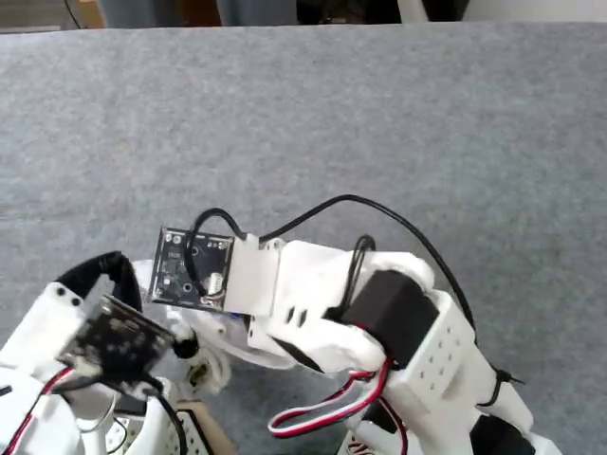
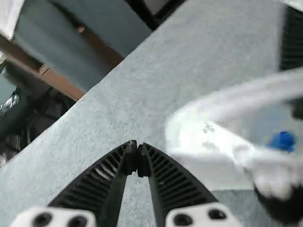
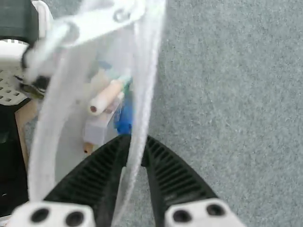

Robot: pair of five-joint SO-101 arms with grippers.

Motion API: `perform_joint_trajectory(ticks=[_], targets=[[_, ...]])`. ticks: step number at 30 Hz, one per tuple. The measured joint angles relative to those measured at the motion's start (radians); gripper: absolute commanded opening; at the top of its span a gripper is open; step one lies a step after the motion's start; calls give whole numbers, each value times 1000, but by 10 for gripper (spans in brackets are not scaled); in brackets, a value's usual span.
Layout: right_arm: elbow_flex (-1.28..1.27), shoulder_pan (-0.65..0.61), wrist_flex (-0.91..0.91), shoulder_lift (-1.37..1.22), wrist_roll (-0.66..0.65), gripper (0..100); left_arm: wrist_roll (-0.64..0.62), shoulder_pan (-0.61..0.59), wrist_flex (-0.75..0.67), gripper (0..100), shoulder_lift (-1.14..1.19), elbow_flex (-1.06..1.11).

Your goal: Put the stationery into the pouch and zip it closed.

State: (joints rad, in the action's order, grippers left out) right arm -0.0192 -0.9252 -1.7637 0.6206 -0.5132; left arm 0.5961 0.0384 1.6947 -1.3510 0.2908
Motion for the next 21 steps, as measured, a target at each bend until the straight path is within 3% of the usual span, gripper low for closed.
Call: perform_joint_trajectory(ticks=[10,14,19,21], targets=[[0,-9,0,5,0,12,-32,-80,-2,30,0,-3],[0,-9,0,5,0,12,-32,-242,-48,44,29,48],[0,-9,0,5,0,12,-126,-563,-69,226,201,69],[0,-9,0,5,0,12,-218,-674,-12,249,310,17]])
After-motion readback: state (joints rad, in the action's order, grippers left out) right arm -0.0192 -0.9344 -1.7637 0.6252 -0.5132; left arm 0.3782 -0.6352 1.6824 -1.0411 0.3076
